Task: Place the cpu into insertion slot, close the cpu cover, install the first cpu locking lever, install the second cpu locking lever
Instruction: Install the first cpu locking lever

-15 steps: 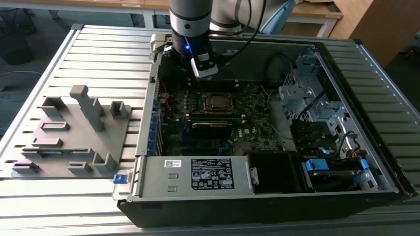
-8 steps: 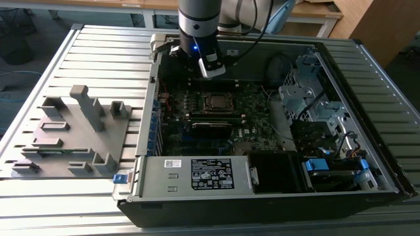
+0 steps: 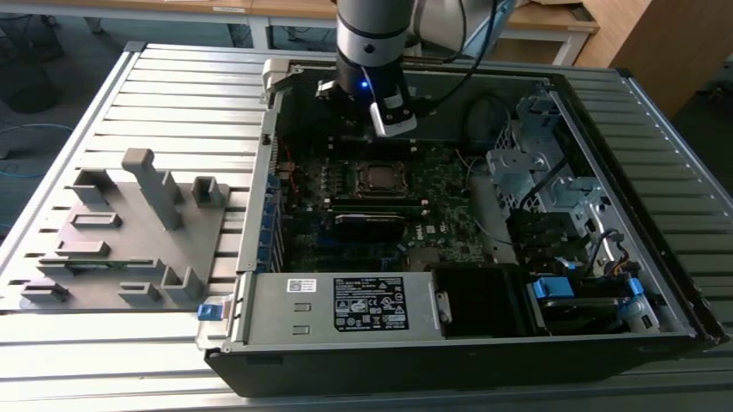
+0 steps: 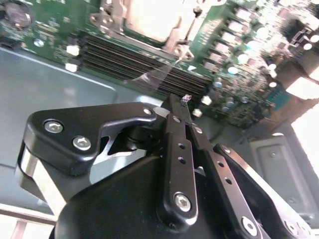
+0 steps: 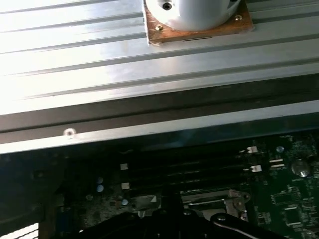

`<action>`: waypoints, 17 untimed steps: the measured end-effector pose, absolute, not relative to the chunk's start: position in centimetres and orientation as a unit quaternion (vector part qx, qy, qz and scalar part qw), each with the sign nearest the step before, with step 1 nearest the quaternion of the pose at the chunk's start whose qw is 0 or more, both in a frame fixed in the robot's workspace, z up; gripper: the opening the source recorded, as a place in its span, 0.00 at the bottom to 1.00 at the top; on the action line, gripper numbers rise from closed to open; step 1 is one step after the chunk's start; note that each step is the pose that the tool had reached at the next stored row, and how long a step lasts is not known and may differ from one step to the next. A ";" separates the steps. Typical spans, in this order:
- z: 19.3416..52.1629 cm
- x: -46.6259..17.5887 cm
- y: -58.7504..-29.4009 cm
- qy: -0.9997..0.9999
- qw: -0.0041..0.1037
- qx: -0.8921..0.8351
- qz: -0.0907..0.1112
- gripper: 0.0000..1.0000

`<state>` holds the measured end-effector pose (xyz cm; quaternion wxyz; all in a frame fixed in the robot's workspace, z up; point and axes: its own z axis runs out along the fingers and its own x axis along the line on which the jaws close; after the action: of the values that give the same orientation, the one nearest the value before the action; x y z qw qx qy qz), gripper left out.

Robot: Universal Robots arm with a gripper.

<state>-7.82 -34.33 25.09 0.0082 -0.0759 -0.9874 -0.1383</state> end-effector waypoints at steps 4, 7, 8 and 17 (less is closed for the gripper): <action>25.1 -6.7 -34.3 -0.987 0.008 -0.076 -0.138 0.10; 25.1 -6.0 -34.3 -0.987 0.008 -0.076 -0.138 0.10; 25.1 -5.8 -34.3 -0.987 0.008 -0.076 -0.138 0.10; 25.0 -4.9 -34.3 -0.987 0.008 -0.076 -0.138 0.10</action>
<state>-4.89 -34.33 25.04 0.0083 -0.0759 -0.9874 -0.1383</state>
